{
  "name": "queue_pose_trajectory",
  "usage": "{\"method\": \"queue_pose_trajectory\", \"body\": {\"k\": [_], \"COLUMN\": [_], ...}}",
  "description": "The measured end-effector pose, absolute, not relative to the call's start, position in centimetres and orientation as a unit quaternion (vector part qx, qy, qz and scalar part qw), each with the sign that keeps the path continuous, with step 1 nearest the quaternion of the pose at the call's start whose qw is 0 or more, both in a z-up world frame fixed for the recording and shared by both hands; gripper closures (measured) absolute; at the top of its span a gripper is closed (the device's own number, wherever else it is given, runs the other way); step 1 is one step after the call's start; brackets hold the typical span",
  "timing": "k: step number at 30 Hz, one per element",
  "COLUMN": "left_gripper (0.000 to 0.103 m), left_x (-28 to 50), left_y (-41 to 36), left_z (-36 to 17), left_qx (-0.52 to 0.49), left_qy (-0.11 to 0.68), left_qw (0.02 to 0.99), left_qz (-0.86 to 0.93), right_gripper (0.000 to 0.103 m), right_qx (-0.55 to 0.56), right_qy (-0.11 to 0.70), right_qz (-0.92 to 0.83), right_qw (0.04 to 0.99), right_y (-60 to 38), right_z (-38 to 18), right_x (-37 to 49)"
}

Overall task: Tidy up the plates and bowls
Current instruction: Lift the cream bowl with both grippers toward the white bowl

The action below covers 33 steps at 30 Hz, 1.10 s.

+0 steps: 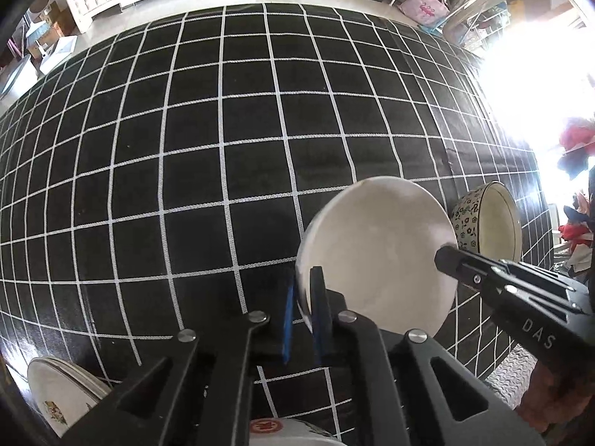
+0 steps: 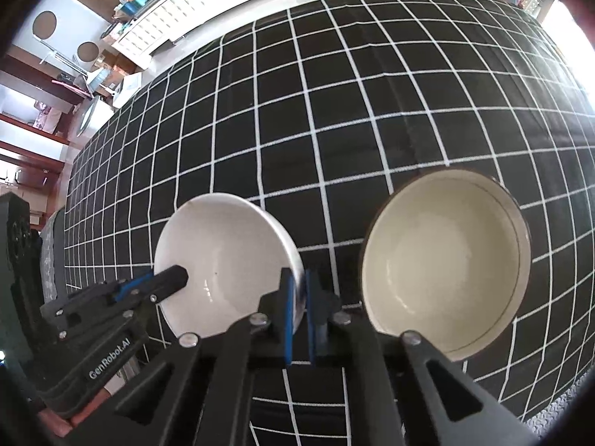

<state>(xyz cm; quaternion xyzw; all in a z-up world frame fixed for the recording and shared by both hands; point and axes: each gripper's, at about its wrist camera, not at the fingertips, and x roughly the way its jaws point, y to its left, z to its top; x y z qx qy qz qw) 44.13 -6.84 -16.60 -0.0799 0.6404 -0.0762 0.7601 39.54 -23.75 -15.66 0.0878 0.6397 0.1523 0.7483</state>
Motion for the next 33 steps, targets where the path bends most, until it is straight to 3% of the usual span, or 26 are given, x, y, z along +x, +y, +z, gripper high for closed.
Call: {"method": "queue_pose_trajectory", "body": {"k": [23, 33], "left_gripper": [0.097, 0.097], "left_x": [34.2, 28.5], "left_y": [-3.6, -1.0], "left_z": [-6.8, -8.0], "left_qx": [-0.091, -0.103], "left_qy": [0.597, 0.599], "left_qw": [0.795, 0.793], "left_qz": [-0.053, -0.037], "right_gripper": [0.095, 0.095], "right_qx": [0.076, 0.057], "right_qy": [0.604, 0.608], "right_qz": [0.180, 0.186], "right_qw": [0.773, 0.770], "right_y": [-20.4, -17.4], "right_z": [-8.6, -8.8], "right_x": [31.8, 28.2]}}
